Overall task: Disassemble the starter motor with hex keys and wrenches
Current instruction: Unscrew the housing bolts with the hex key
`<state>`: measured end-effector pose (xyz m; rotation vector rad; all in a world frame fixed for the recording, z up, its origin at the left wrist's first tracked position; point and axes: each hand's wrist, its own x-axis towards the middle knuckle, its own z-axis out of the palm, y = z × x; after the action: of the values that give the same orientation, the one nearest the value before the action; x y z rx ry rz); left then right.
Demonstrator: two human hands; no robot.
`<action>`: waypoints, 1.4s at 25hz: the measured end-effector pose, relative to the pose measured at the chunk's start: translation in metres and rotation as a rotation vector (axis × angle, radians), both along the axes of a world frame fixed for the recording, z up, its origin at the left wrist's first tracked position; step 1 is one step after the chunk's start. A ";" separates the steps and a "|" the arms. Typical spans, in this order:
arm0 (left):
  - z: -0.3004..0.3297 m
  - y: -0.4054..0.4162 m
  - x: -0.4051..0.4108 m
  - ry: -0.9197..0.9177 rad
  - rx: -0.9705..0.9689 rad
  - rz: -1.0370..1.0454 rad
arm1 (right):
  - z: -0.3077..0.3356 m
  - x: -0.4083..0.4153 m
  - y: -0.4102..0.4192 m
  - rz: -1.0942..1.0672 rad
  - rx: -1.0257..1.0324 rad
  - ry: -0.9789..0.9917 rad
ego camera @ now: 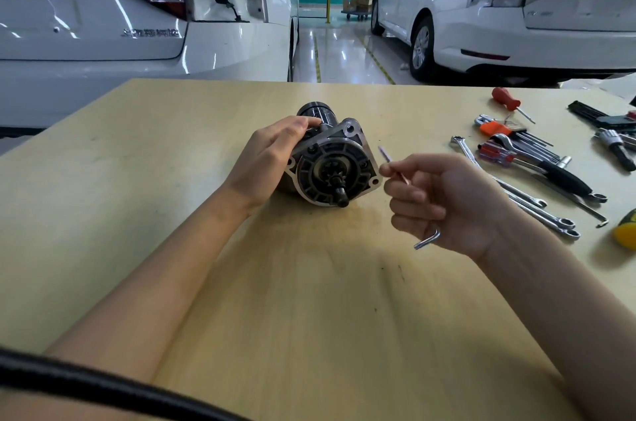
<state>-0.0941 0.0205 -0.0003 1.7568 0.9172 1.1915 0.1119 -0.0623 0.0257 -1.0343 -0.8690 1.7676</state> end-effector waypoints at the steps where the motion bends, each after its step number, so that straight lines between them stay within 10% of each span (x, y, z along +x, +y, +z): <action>1: -0.001 0.000 0.000 0.000 -0.002 0.007 | 0.000 0.001 0.002 -0.061 0.036 -0.014; 10: -0.002 -0.002 0.000 0.029 0.030 0.036 | -0.010 -0.006 0.026 -0.186 0.288 -0.611; 35: -0.002 -0.002 0.001 0.060 0.055 0.060 | -0.025 -0.017 0.022 -0.208 0.376 -0.568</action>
<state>-0.0932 0.0185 -0.0022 1.8291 0.9872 1.2184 0.0953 -0.0399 0.0008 -1.3326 -1.3251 1.0862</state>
